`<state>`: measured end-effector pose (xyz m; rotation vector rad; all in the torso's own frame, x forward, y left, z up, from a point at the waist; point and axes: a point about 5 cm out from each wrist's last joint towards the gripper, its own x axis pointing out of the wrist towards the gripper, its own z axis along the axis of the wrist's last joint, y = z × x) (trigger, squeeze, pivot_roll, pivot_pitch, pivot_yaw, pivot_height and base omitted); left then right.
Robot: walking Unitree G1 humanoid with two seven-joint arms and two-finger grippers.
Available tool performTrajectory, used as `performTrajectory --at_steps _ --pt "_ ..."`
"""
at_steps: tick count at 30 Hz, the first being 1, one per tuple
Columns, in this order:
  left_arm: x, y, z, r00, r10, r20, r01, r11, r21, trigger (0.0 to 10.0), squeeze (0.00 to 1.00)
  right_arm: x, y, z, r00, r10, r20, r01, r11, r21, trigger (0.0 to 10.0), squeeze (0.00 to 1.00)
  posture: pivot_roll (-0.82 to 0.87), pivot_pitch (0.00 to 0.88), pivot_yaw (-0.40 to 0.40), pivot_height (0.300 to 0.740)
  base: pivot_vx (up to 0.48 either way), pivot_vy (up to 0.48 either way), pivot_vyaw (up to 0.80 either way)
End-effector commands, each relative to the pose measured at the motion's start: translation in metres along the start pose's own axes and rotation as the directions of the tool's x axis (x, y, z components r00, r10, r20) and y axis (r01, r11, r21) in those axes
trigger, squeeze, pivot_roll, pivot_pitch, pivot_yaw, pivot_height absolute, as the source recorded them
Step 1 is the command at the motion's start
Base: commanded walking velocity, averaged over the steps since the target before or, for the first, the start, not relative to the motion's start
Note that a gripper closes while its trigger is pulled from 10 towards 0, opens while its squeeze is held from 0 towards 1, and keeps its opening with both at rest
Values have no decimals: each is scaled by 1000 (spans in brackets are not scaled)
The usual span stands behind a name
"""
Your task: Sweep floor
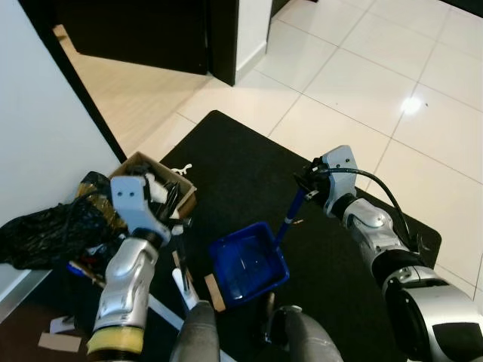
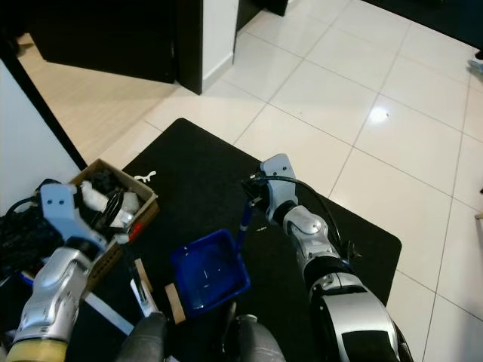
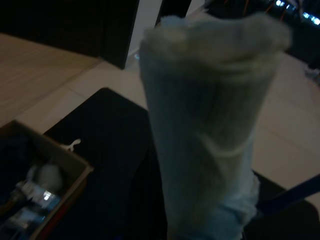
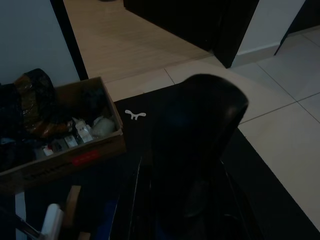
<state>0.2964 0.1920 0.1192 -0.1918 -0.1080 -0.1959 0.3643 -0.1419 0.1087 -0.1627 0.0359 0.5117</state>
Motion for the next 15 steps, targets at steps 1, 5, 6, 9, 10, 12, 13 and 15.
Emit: performTrajectory --at_steps 1,5,6,9,10,12,13,15 --pt "4 -13 -4 1000 -23 15 25 995 -98 10000 0 -4 0 -9 999 1 -36 0 1000 4 10000 0 357 227 -120 740 0 0 0" --pt "11 -20 4 998 -33 56 40 990 -134 10000 0 -3 1 -8 999 0 -34 0 1000 6 10000 0 356 226 -121 740 0 0 0" --pt "13 -21 6 997 -33 66 42 989 -145 10000 0 -2 1 -7 999 0 -32 0 1000 7 10000 0 356 226 -121 740 0 0 0" --pt "14 -20 9 996 -31 78 43 988 -151 10000 0 -2 1 -6 1000 -1 -30 1 1000 8 10000 0 356 226 -121 740 0 0 0" --pt "15 -19 12 996 -29 86 42 987 -156 10000 0 -2 1 -6 1000 -1 -29 1 1000 7 10000 0 356 226 -121 740 0 0 0" --pt "15 -17 15 995 -25 95 40 987 -154 10000 0 -2 0 -6 1000 -2 -29 2 1000 7 10000 0 356 226 -121 740 0 0 0" --pt "15 -14 20 994 -24 109 40 989 -141 10000 0 -2 0 -6 1000 -2 -29 3 1000 6 10000 0 356 226 -121 740 0 0 0" --pt "15 -13 22 993 -25 112 40 990 -137 10000 0 -2 0 -6 1000 -3 -29 3 1000 6 10000 0 356 226 -121 740 0 0 0"
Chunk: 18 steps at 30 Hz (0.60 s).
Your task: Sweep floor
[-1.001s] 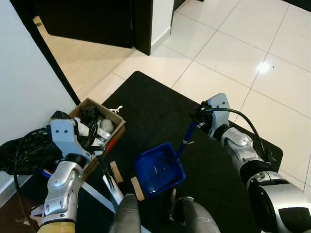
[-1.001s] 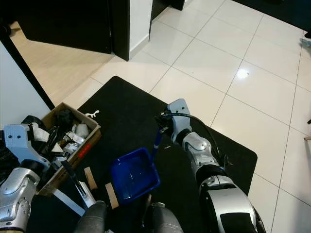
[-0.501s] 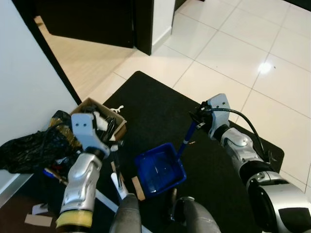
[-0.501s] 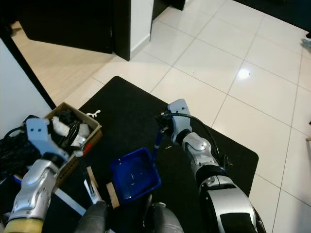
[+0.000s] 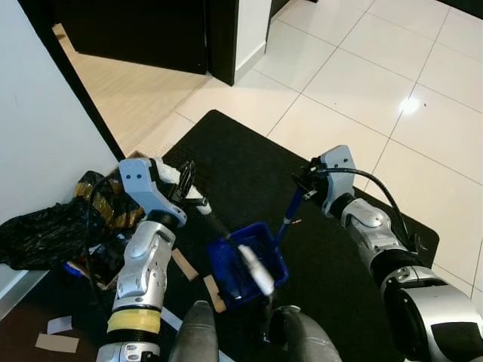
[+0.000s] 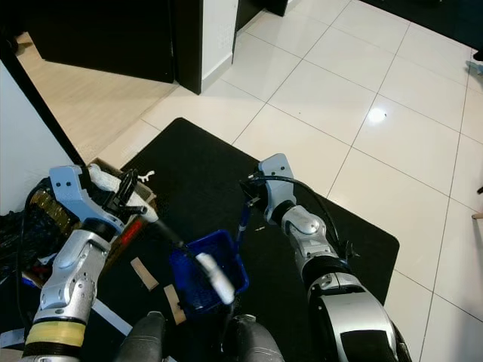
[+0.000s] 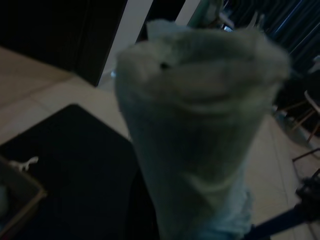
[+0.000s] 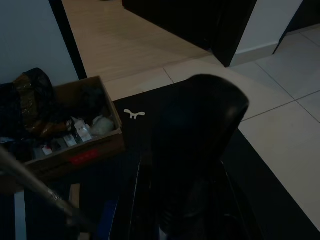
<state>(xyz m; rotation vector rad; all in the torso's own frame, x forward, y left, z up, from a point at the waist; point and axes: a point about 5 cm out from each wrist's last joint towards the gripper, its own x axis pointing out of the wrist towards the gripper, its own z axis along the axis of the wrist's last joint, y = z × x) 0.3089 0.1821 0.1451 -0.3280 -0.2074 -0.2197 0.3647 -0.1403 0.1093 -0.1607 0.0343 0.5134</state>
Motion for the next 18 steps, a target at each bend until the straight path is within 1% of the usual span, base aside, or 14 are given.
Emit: performTrajectory --at_steps 1,3,4,5,6,8,9,10,13,15,16,18 --pt "-4 5 9 1000 -8 11 8 1000 27 10000 0 -3 -2 -7 999 -5 -31 5 1000 5 10000 0 360 229 -117 740 0 0 0" --pt "-7 11 20 1000 -15 23 13 997 77 10000 0 -4 -2 -7 999 -6 -32 6 1000 5 10000 0 360 229 -117 740 0 0 0" --pt "-7 11 20 1000 -15 23 13 997 77 10000 0 -4 -2 -7 999 -6 -32 6 1000 5 10000 0 360 229 -117 740 0 0 0" --pt "-13 23 35 999 -16 36 11 990 140 10000 0 -4 -2 -8 999 -6 -33 6 1000 5 10000 0 365 230 -114 740 0 0 0" --pt "-16 29 44 999 -29 33 22 981 191 10000 0 -4 -2 -8 999 -6 -33 6 1000 5 10000 0 367 232 -114 740 0 0 0" --pt "-22 35 54 999 -53 15 47 964 261 10000 0 -4 -1 -8 999 -5 -34 5 1000 6 10000 0 373 235 -114 740 0 0 0" --pt "-22 35 54 999 -53 15 47 964 261 10000 0 -4 -1 -8 999 -5 -34 5 1000 6 10000 0 373 235 -114 740 0 0 0" --pt "-25 37 58 998 -66 0 63 954 293 10000 0 -4 -1 -8 999 -4 -34 4 1000 6 10000 0 373 235 -114 740 0 0 0" --pt "-31 40 65 993 -106 -43 114 927 358 10000 0 -4 0 -8 999 -2 -34 3 1000 7 10000 0 374 239 -114 740 0 0 0" --pt "-33 41 67 990 -123 -66 139 914 382 10000 0 -4 0 -8 999 -2 -35 2 1000 7 10000 0 374 241 -115 740 0 0 0" --pt "-33 41 67 990 -123 -66 139 914 382 10000 0 -4 0 -8 999 -2 -35 2 1000 7 10000 0 374 241 -115 740 0 0 0" --pt "-34 41 55 985 -134 -107 167 890 424 10000 0 -4 -1 -8 999 -1 -35 1 1000 6 10000 0 370 242 -117 740 0 0 0"
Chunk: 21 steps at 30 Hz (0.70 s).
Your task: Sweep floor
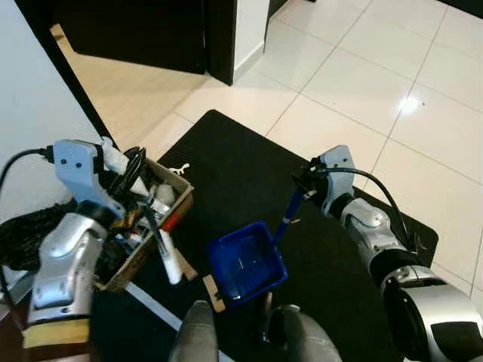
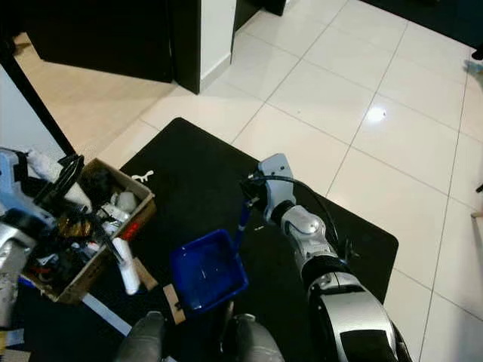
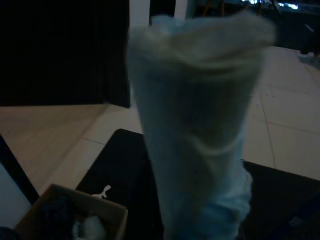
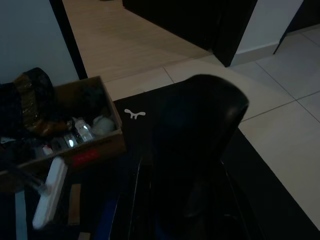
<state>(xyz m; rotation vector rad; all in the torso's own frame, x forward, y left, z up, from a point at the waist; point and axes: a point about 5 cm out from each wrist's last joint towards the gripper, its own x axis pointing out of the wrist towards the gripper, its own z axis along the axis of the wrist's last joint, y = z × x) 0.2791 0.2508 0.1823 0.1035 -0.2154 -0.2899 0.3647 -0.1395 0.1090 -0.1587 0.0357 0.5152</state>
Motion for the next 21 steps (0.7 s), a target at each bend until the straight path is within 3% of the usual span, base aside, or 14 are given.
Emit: performTrajectory --at_steps 1,2,5,7,18,21 --pt "-1 -9 -8 998 -52 -24 53 998 39 10000 0 -4 -1 -8 999 -3 -34 3 1000 4 10000 0 370 242 -117 740 0 0 0" --pt "-1 -9 -8 998 -52 -24 53 998 39 10000 0 -4 -1 -8 999 -3 -34 3 1000 4 10000 0 370 242 -117 740 0 0 0" --pt "-4 -30 -43 995 -75 -67 84 987 138 10000 0 -4 -2 -7 999 -3 -33 3 1000 1 10000 0 359 242 -119 740 0 0 0" --pt "-5 -39 -54 991 -98 -86 111 981 159 10000 0 -4 -2 -7 999 -2 -33 2 1000 0 10000 0 354 242 -119 740 0 0 0" --pt "-15 -54 -84 990 -44 -133 60 991 121 10000 0 -7 -7 -7 999 -11 -31 11 1000 -8 10000 0 328 237 -116 740 0 0 0" --pt "-20 -58 -90 992 -24 -127 33 997 69 10000 0 -8 -8 -8 999 -12 -34 12 1000 -10 10000 0 330 238 -117 740 0 0 0"
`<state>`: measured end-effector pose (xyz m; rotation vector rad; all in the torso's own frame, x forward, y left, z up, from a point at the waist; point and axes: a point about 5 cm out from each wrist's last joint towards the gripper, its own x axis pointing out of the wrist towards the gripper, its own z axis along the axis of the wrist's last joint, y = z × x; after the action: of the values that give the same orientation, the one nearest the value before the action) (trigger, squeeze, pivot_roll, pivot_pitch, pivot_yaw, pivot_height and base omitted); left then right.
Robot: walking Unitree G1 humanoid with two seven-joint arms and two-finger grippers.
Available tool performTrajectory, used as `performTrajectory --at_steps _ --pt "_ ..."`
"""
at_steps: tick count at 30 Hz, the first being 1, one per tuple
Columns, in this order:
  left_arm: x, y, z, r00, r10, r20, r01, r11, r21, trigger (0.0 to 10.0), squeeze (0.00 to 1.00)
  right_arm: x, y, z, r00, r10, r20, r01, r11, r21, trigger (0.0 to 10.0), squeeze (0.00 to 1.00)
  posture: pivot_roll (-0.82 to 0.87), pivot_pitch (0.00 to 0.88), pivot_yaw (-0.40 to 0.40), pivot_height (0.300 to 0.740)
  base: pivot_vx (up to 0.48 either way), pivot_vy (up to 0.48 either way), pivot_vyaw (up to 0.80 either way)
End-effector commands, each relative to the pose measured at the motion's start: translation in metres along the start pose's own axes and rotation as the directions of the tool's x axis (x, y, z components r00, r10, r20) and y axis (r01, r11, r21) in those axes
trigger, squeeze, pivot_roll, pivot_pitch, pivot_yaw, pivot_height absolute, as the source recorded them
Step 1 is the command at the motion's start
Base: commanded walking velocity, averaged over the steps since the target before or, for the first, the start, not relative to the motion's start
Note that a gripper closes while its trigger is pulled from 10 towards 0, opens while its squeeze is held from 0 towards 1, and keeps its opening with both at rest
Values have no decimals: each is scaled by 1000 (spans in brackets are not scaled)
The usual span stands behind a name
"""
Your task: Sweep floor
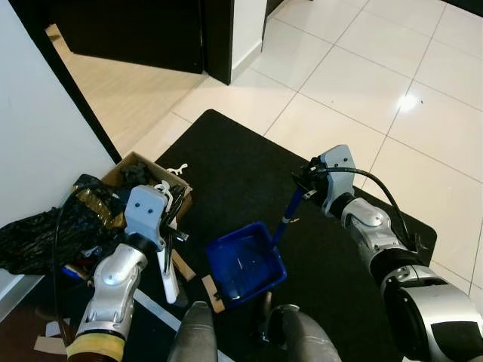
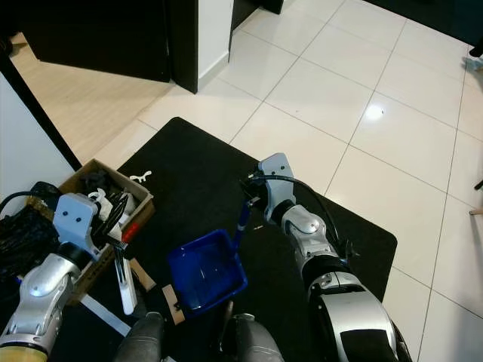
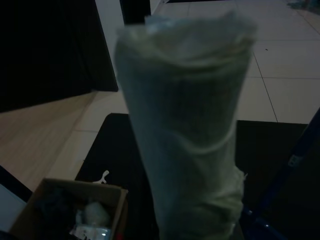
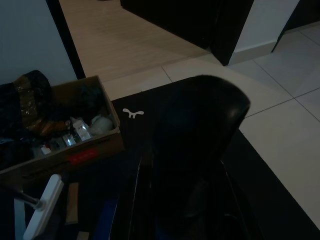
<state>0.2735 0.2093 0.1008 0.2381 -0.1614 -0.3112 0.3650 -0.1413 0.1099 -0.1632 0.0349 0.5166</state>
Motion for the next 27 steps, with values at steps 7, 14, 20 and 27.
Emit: performTrajectory --at_steps 7,14,20,27 --pt "-4 -29 -13 997 69 -32 -76 899 -430 10000 0 -6 -4 -8 999 -9 -34 9 1000 -5 10000 0 332 236 -126 740 0 0 0" --pt "4 -48 -9 998 57 7 -44 825 -563 10000 0 -4 -2 -6 1000 -1 -28 1 1000 -5 10000 0 329 236 -128 740 0 0 0" --pt "12 -48 -10 991 137 4 -103 766 -635 10000 0 -4 -3 -6 1000 -1 -28 1 1000 -7 10000 0 321 239 -128 740 0 0 0" --pt "21 -38 4 976 216 38 -125 693 -710 10000 0 -5 -4 -6 999 -4 -32 4 1000 -6 10000 0 324 244 -132 740 0 0 0"
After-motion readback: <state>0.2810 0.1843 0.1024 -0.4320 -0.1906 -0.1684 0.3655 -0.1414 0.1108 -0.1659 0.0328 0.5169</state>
